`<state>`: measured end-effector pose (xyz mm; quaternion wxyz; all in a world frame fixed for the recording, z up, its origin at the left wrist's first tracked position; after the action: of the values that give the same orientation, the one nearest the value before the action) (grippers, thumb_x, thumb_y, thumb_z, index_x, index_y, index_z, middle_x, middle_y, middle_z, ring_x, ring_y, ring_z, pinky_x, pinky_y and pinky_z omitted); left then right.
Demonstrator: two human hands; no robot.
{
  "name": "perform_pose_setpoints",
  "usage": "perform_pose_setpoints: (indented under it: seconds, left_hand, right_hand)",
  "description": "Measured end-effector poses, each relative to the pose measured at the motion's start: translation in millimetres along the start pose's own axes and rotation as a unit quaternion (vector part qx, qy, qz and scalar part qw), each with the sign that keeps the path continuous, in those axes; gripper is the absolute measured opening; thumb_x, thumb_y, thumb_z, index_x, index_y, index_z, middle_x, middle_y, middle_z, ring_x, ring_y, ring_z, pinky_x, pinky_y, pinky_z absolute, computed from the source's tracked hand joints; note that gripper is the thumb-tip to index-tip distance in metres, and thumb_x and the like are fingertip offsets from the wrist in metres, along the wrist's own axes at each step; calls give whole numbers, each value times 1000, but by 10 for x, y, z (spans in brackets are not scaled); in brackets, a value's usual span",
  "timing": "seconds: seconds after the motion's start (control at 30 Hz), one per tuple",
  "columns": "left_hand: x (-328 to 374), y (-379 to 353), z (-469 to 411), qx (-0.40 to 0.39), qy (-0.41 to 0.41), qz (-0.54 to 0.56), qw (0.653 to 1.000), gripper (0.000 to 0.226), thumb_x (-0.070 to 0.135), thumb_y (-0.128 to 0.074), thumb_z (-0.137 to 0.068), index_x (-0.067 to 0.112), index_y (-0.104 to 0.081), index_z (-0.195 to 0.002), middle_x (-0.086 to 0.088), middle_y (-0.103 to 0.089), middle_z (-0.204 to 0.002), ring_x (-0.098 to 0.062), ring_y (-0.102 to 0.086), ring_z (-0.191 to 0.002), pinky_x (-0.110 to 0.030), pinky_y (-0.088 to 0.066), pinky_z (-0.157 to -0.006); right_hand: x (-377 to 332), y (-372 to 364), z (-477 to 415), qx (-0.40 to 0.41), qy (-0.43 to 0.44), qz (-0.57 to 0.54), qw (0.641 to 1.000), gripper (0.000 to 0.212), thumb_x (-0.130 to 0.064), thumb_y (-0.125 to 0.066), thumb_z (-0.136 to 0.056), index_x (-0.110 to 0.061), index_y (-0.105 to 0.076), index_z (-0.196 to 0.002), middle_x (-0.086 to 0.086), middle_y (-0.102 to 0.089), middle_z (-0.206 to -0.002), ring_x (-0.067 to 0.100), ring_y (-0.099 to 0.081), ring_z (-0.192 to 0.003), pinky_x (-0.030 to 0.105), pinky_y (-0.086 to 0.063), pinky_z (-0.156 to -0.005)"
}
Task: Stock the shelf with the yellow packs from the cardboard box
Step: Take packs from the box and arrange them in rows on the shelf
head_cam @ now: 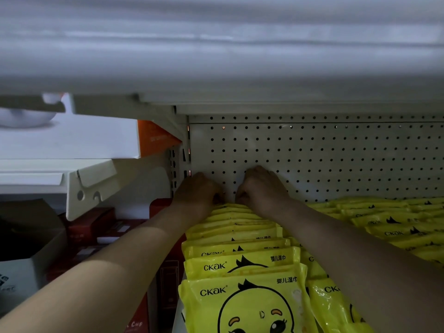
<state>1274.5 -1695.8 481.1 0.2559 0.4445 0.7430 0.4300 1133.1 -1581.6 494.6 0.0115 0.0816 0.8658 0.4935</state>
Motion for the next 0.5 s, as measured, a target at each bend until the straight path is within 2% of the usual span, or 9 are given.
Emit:
perform_pose_setpoints:
  seconds: [0.1,0.23,0.27,0.37,0.43,0.5]
  left_hand:
    - [-100,-8,13,-18,25,-27,999,27,17,-57,-88,37,-73,-98,-3,-64,-110,-26,-60,-103,-36,-51,-88]
    - [-103,65,70,29,26,151,988,13,22,-71,-86,31,-75,-96,11,-71,-100,-5,-64,-93,-15,-47,-78]
    - [-58,87,89,31,18,183,983,14,22,-74,-84,29,-76,-95,13,-72,-98,-3,-65,-91,-15,-46,-78]
    - [57,94,114,17,-5,191,981,17,17,-77,-80,27,-77,-94,13,-73,-97,-3,-65,-92,-22,-50,-86]
    - [82,78,105,19,-11,172,985,16,18,-77,-81,28,-77,-93,13,-73,-98,-5,-65,-94,-27,-50,-89]
    - [101,60,94,19,-17,127,992,14,23,-73,-84,32,-76,-94,12,-72,-101,-9,-62,-98,-32,-50,-91]
  right_hand:
    - [33,-33,-21,-11,-2,-14,1000,22,-36,-61,-94,-24,-75,-106,3,-54,-108,21,-41,-114,34,-35,-93]
    - [161,18,13,21,-5,-179,984,11,-31,-76,-83,-26,-79,-92,-6,-61,-87,15,-55,-95,29,-44,-79]
    - [181,21,21,15,-7,-198,980,10,-31,-79,-80,-27,-80,-89,-4,-64,-86,15,-58,-91,31,-48,-78]
    - [162,4,40,-18,-4,-195,981,13,-34,-83,-75,-30,-80,-86,-4,-69,-88,12,-62,-86,34,-55,-80]
    - [119,9,61,-22,1,-167,986,13,-34,-81,-77,-31,-79,-90,-2,-68,-93,15,-60,-94,30,-51,-83]
    - [100,19,73,-13,8,-135,991,13,-34,-76,-82,-28,-79,-93,0,-64,-95,17,-54,-101,27,-43,-79]
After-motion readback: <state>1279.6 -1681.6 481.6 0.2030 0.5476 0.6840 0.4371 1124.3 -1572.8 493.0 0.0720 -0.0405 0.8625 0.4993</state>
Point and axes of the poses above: each hand's wrist, its own z-axis away from the middle knuckle, its own y-axis out of the back of the hand, x = y × z, the point moved 1 cm from there along -z, towards the middle knuckle
